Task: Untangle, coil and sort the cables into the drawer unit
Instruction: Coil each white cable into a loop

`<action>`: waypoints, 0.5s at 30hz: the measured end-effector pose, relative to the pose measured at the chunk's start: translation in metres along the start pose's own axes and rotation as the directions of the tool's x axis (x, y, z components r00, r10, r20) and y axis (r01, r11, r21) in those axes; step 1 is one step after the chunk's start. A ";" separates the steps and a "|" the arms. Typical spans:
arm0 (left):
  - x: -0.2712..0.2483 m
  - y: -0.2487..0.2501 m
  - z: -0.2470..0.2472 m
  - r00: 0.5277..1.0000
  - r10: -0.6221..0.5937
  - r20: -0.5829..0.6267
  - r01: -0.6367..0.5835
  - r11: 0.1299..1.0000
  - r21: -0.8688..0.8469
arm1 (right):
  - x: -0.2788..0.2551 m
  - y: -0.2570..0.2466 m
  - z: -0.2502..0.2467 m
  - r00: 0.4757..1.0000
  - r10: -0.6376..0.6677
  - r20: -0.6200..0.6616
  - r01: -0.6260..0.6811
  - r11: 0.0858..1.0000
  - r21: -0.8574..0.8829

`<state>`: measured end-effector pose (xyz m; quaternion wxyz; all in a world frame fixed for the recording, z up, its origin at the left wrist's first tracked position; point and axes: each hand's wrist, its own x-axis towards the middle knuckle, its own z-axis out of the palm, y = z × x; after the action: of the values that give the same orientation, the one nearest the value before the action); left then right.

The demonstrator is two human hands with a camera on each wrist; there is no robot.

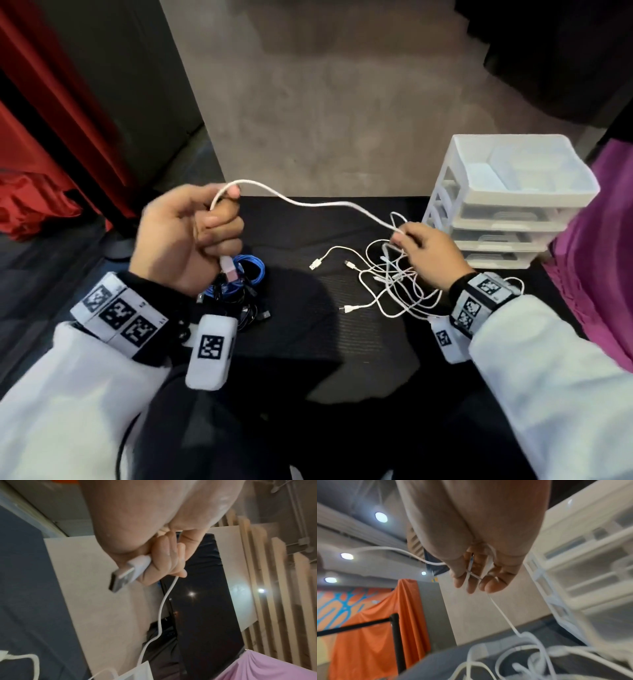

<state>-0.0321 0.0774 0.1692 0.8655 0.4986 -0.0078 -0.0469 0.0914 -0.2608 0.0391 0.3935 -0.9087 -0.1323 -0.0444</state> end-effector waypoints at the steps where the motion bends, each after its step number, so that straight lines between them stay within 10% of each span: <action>1: 0.002 -0.007 -0.003 0.999 -0.013 -0.030 0.012 1.000 -0.019 | 0.003 -0.009 -0.006 1.000 -0.019 -0.018 0.020 0.999 0.045; 11: 0.020 -0.077 -0.004 0.948 -0.127 -0.291 0.085 0.984 -0.155 | -0.009 -0.115 -0.053 0.841 -0.387 -0.379 0.472 0.867 0.163; 15: 0.017 -0.076 -0.002 0.946 -0.141 -0.292 0.091 0.980 -0.177 | -0.027 -0.131 -0.068 0.918 -0.330 -0.218 0.370 0.913 0.173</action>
<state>-0.0202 0.0400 0.1016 0.8897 0.4276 0.1583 -0.0212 0.0307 -0.2302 0.1726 0.4836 -0.8151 -0.2605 -0.1838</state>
